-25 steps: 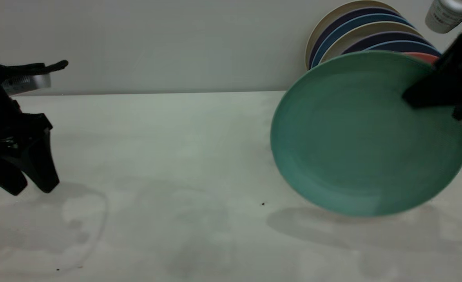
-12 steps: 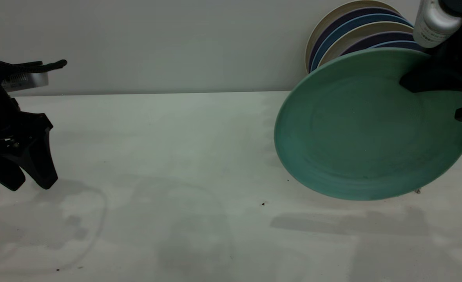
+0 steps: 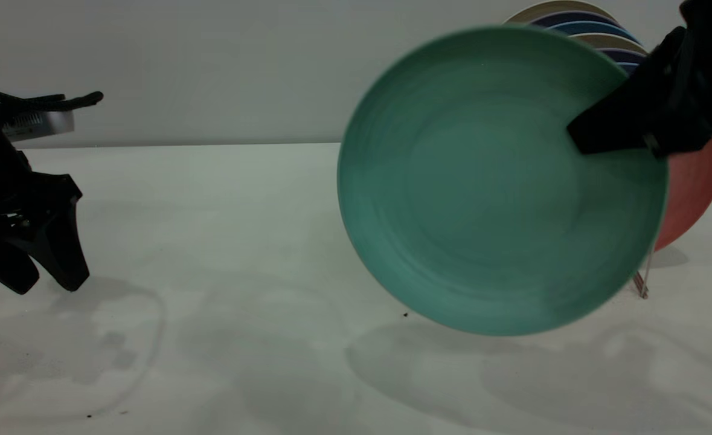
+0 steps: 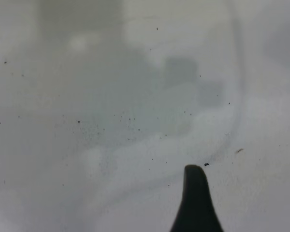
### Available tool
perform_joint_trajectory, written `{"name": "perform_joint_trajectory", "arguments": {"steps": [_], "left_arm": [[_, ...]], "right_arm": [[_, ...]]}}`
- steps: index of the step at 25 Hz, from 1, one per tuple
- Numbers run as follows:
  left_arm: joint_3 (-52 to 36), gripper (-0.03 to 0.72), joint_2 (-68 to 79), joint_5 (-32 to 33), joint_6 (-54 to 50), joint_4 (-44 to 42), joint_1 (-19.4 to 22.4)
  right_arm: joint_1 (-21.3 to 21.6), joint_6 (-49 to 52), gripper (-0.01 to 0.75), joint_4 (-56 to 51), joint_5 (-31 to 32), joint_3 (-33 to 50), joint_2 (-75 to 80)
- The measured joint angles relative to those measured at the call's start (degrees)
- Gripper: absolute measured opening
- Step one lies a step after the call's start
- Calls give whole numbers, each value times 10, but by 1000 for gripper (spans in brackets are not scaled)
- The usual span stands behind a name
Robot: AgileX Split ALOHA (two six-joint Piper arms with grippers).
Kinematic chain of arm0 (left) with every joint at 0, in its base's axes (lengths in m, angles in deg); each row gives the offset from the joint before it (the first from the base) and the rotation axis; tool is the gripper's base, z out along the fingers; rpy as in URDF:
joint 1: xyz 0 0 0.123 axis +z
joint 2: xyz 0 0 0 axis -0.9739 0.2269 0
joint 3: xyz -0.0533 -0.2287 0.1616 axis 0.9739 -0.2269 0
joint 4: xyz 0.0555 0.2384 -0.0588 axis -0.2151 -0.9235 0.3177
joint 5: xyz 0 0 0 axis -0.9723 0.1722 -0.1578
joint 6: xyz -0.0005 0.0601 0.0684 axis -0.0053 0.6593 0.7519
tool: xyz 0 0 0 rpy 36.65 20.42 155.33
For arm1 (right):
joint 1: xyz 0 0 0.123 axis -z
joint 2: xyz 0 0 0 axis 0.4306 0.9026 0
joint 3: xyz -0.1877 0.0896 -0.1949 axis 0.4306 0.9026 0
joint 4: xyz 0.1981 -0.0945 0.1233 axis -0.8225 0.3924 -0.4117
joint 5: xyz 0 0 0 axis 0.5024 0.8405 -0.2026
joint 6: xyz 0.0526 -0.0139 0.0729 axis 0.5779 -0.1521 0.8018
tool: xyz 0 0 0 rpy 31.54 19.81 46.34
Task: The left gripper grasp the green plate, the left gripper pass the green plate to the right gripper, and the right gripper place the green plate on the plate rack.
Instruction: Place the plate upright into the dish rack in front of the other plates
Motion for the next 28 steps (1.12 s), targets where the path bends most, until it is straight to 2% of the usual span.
{"name": "perform_joint_trajectory", "arguments": {"steps": [4, 8, 12, 17, 21, 28], "left_arm": [[0, 568, 0, 0, 0, 0, 0], [0, 568, 0, -4, -1, 0, 0], [0, 568, 0, -14, -9, 0, 0], [0, 568, 0, -18, -14, 0, 0], [0, 568, 0, -21, -14, 5, 0], [0, 568, 0, -26, -14, 13, 0]], "right_arm": [[1, 119, 73, 51, 4, -4, 1], [21, 263, 73, 174, 48, -39, 1], [34, 375, 73, 359, 90, -83, 1], [35, 478, 73, 609, 104, -99, 1], [35, 519, 73, 734, 112, -117, 1], [35, 479, 73, 776, 127, -169, 2]]}}
